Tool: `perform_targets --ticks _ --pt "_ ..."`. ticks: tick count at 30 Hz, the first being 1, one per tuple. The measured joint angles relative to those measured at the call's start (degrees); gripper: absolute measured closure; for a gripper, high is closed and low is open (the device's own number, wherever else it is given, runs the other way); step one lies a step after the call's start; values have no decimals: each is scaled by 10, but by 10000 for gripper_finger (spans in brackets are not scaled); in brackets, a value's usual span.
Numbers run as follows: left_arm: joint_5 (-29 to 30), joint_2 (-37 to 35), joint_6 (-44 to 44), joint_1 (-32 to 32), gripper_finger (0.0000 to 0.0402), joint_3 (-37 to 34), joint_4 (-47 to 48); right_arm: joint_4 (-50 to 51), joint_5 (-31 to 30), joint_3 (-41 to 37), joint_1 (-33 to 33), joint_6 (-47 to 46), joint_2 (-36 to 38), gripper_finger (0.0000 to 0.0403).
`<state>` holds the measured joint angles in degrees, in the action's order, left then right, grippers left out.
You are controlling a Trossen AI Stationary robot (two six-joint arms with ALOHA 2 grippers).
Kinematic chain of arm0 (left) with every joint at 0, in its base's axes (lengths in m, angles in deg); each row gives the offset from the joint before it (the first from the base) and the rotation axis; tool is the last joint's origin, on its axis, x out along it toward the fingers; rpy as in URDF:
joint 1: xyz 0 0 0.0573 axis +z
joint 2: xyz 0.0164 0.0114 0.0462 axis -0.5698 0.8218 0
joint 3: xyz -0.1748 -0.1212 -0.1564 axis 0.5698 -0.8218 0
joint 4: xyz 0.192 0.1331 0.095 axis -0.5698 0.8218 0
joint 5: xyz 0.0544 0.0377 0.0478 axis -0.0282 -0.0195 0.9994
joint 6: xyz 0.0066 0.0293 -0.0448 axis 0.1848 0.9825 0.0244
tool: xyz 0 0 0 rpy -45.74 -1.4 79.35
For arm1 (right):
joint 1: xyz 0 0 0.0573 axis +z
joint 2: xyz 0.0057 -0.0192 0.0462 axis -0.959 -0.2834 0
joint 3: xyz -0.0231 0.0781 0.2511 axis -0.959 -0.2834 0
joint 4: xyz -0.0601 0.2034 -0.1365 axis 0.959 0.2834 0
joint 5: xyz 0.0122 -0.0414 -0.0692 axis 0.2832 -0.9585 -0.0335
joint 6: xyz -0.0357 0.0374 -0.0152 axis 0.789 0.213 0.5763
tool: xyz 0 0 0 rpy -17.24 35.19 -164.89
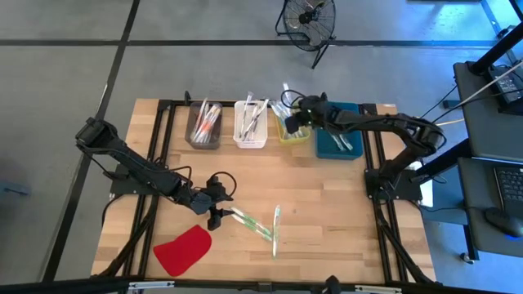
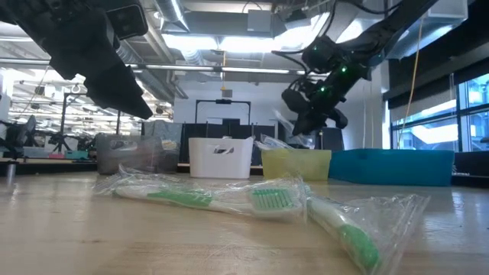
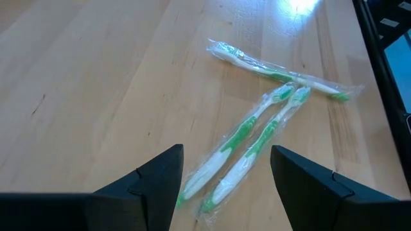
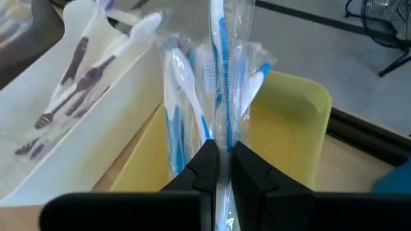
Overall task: Pick & Place Toothbrushes
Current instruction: Put the blue toothbrush into the yellow bin
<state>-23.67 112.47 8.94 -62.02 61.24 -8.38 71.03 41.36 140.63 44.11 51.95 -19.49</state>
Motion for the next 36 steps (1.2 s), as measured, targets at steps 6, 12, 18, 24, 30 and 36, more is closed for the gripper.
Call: perform_targets --ticks 6,12,18,24,30,36 --pt "0 0 -3 0 172 0 0 9 6 0 0 -2 -18 376" --pt "0 0 -2 0 172 0 0 24 6 0 0 -2 -25 376" --pt "0 0 24 0 172 0 0 38 4 0 4 -3 -25 374" --pt "0 0 86 0 172 0 0 59 -1 0 7 -4 -25 361" --pt "-1 3 154 0 172 0 0 74 -11 0 12 -3 -25 366" --pt "-29 10 197 0 172 0 -16 91 -6 0 12 0 -25 356"
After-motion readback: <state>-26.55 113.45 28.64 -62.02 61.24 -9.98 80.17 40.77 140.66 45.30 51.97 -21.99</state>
